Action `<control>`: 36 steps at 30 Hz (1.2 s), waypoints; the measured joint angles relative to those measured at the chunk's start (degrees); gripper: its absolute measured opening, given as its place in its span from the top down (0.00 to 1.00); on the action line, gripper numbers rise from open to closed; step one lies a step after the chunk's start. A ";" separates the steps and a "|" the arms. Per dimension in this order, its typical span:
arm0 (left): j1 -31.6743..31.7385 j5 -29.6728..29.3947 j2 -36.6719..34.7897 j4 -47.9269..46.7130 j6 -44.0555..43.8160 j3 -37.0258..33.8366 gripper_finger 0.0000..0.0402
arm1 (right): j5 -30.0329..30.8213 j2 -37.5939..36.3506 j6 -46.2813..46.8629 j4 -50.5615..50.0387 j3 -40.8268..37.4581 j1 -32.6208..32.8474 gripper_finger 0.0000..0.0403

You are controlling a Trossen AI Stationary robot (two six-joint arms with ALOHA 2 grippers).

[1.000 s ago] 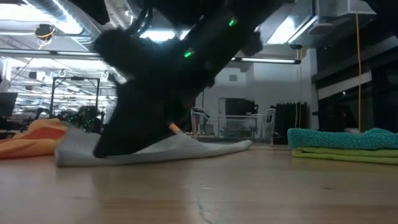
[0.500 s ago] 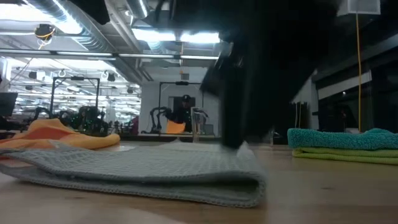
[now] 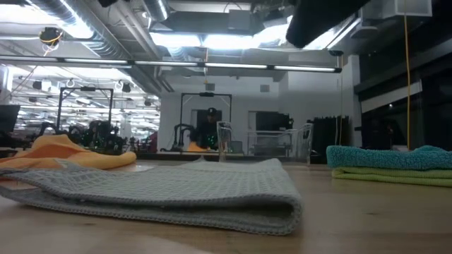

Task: Fold microfiber towels
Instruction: Fold the gray microfiber towel

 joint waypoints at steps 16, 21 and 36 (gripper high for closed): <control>-11.24 0.80 24.03 33.46 12.71 -11.27 0.73 | 2.08 0.17 3.57 3.10 -1.61 1.41 0.60; -10.07 1.65 27.69 33.77 10.44 -10.54 0.67 | 1.82 0.20 4.29 7.99 -4.28 0.21 0.50; -12.12 2.85 31.50 32.08 11.94 -10.50 0.49 | 1.66 0.89 -6.78 28.10 -14.80 -1.34 0.31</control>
